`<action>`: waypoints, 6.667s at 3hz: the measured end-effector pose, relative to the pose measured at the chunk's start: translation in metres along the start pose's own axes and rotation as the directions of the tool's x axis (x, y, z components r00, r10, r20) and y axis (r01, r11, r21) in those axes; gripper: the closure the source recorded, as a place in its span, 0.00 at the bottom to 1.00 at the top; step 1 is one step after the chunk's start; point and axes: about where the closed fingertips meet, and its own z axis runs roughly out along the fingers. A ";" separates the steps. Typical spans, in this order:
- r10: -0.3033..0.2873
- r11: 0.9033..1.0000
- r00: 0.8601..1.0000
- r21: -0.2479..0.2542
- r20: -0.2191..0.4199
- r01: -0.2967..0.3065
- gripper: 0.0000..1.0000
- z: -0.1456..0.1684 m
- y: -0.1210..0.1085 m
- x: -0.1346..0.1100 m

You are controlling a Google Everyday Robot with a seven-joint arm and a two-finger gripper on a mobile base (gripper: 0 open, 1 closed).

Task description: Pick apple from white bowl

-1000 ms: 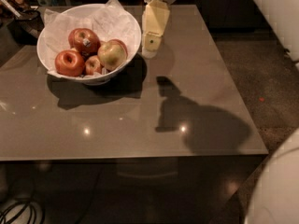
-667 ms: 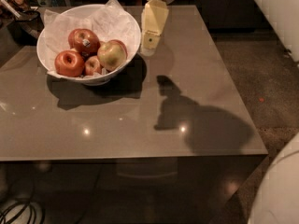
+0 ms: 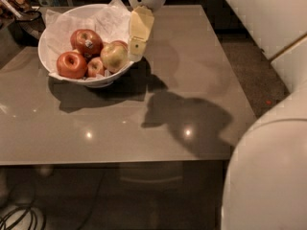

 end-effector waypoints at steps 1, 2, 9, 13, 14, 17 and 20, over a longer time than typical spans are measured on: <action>0.009 0.999 1.000 -0.048 0.008 -0.008 0.00 0.018 -0.003 -0.010; 0.008 1.000 1.000 -0.026 0.026 -0.007 0.00 0.019 -0.009 -0.015; 0.120 0.982 0.989 -0.158 0.081 -0.106 0.20 0.056 0.002 -0.020; 0.122 0.980 0.990 -0.169 0.070 -0.109 0.21 0.054 0.008 -0.031; 0.122 0.980 0.990 -0.170 0.070 -0.108 0.21 0.055 0.007 -0.031; 0.108 0.980 0.991 -0.177 0.074 -0.094 0.16 0.057 0.004 -0.031; 0.119 0.975 0.990 -0.197 0.073 -0.102 0.18 0.065 0.001 -0.031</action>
Offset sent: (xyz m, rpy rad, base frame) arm 0.0049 0.0121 -0.0110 0.0068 0.0412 0.0068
